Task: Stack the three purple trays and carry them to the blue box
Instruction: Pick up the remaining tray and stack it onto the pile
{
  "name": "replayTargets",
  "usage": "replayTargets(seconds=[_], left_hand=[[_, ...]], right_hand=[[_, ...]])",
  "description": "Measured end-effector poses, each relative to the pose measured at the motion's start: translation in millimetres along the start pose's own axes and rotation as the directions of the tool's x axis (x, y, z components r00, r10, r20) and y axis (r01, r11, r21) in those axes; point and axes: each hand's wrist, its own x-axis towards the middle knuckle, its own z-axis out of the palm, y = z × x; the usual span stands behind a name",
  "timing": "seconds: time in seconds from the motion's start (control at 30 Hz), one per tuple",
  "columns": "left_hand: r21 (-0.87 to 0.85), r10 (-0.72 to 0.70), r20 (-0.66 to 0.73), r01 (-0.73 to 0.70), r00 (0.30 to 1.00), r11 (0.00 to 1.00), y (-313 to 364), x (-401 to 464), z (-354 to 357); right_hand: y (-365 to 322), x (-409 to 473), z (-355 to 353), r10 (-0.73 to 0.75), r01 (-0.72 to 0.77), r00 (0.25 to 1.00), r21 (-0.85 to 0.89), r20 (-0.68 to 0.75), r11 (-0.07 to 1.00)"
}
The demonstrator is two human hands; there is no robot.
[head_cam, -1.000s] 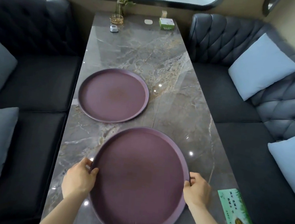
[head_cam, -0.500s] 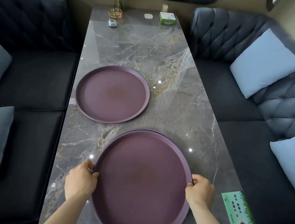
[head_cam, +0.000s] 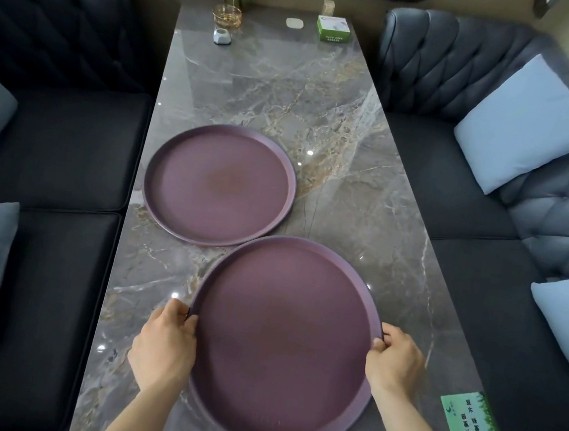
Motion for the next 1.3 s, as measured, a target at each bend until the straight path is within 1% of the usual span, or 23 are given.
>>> replayTargets(seconds=[0.1,0.3,0.37,0.53,0.63,0.7,0.8,0.9,1.0,1.07,1.13,1.2,1.3], left_hand=[[0.008,-0.009,0.011,0.009,1.0,1.0,3,5,2],[0.077,-0.03,0.104,0.022,0.994,0.997,7,17,-2],[0.073,-0.03,0.115,0.022,0.993,0.997,5,19,-4],[0.011,-0.028,0.104,0.027,0.994,1.0,-2,17,-2],[-0.01,-0.032,0.103,0.033,0.994,0.999,-5,18,-2],[0.0,-0.031,0.111,0.031,0.993,1.0,-5,18,-2],[0.036,-0.017,0.116,0.013,0.993,0.999,-4,18,-2],[0.081,-0.005,0.156,-0.008,0.988,0.997,-3,22,-5],[0.133,0.012,0.194,-0.039,0.981,0.99,1,27,-9],[0.082,0.037,0.178,-0.053,0.983,0.995,5,34,-11],[-0.045,0.036,0.174,-0.028,0.984,0.999,12,46,-12],[-0.153,0.0,0.181,0.028,0.983,0.988,22,64,-15],[-0.259,-0.08,0.17,0.123,0.982,0.958,40,96,-20]], right_hand=[[-4,4,1,-0.015,0.015,1.0,-0.01,0.018,1.0],[-11,8,-3,0.005,-0.001,0.997,-0.044,0.077,0.999],[-13,9,-5,0.028,-0.024,0.995,-0.045,0.092,0.999],[-14,6,-4,0.097,-0.097,0.993,-0.006,0.065,0.995],[-14,5,-3,0.112,-0.111,0.992,-0.013,0.06,0.994],[-15,5,-3,0.089,-0.085,0.994,-0.058,0.061,0.995],[-12,3,0,0.016,0.0,0.996,-0.193,0.085,0.981],[-15,-4,1,-0.026,0.05,0.994,-0.234,0.105,0.971],[-26,-9,-3,-0.052,0.082,0.994,-0.322,0.1,0.943],[-37,-7,-6,-0.092,0.117,0.99,-0.26,0.104,0.958],[-53,-1,-7,-0.137,0.158,0.982,-0.169,0.13,0.973],[-74,8,-8,-0.17,0.185,0.973,-0.091,0.157,0.978],[-113,35,-5,-0.208,0.208,0.96,0.024,0.187,0.978]])
